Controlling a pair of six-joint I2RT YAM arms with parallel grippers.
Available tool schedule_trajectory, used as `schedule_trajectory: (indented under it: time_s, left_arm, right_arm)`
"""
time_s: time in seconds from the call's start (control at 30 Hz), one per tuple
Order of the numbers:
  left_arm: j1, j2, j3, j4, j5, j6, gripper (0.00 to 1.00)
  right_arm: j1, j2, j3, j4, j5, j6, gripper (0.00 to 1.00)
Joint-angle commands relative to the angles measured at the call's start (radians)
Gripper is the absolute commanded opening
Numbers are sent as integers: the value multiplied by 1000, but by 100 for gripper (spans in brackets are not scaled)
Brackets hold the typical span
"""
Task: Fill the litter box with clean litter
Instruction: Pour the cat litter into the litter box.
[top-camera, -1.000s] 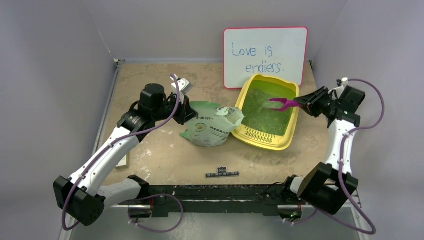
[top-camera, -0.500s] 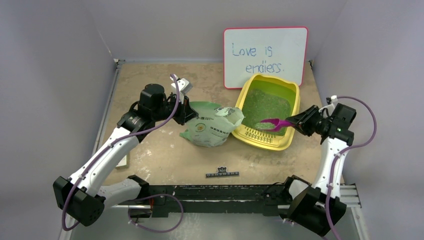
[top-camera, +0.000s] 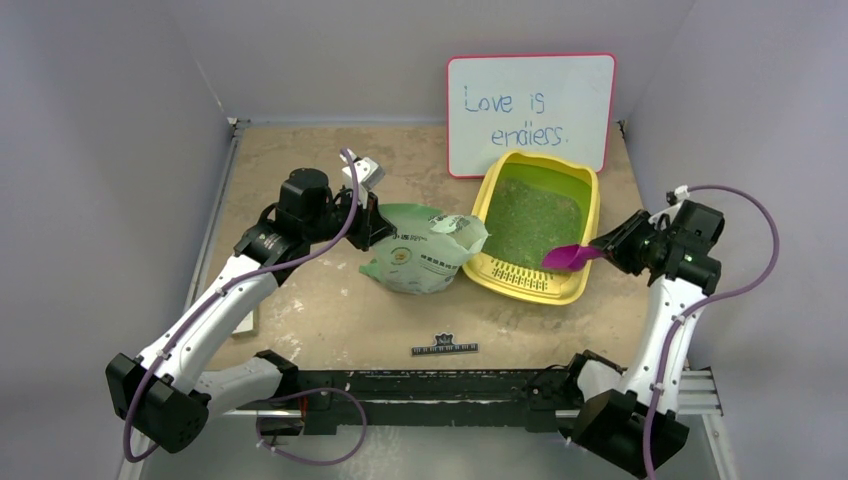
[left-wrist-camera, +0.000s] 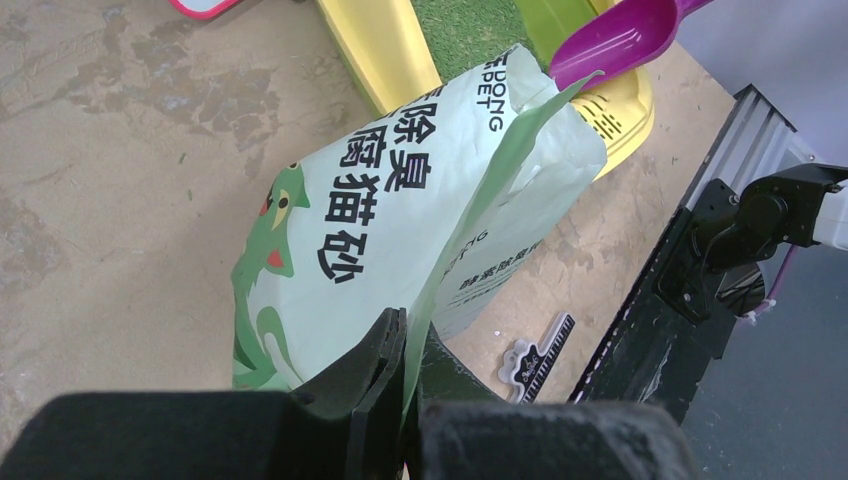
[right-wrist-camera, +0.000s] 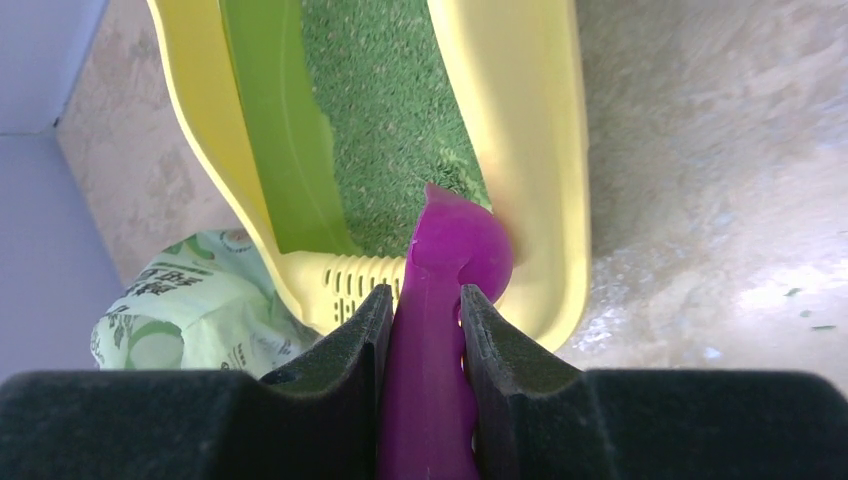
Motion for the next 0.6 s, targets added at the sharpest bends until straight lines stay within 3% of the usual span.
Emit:
schedule_trajectory:
  time_s: [0.0, 0.13, 0.57]
  left_arm:
    - [-1, -23, 18, 100, 17, -9, 0]
    - [0, -20, 16, 107, 20, -11, 0]
    - [-4, 16, 52, 98, 28, -27, 0]
  right_arm:
    - [-1, -25, 125, -59, 128, -77, 0]
    - [-1, -9, 210, -57, 207, -123, 0]
    - [11, -16, 340, -5, 2, -126, 0]
